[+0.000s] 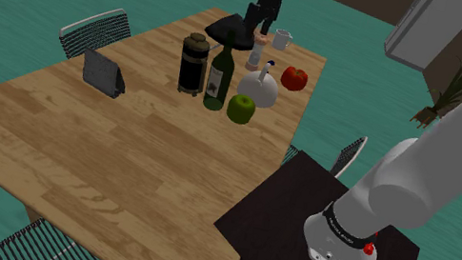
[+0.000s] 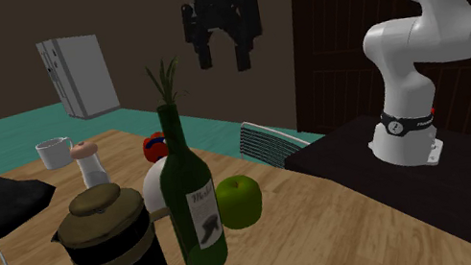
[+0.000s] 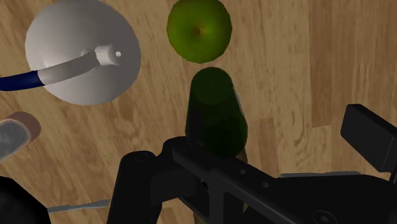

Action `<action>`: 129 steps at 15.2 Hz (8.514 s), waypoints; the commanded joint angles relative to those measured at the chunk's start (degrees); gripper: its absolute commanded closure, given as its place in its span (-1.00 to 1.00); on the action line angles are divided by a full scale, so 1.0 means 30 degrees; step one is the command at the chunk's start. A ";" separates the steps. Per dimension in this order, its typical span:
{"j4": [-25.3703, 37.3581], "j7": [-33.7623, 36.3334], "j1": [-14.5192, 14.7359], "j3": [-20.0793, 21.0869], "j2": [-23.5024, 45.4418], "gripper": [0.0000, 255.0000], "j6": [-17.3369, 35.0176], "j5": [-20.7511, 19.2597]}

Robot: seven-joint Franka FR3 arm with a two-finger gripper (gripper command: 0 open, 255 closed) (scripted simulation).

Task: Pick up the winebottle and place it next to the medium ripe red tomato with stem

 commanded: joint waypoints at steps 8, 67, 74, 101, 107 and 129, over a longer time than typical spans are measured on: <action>0.5437 -0.1369 -0.0327 -0.0162 0.5416 -1.00 0.0525 0.1063; 1.3642 -0.2306 -0.1130 -0.0509 0.6383 1.00 -0.6719 0.1319; 1.1677 -0.5146 -0.2871 -0.1562 0.5003 1.00 -0.6131 0.1398; 2.0901 -1.6846 -1.2891 -0.5253 1.1416 1.00 -0.9522 0.5096; 1.8153 -1.7267 -1.2539 -0.5402 1.0621 1.00 -0.7615 0.4791; 0.9428 -1.7476 -1.1063 -0.5440 0.8721 1.00 -0.0793 0.4103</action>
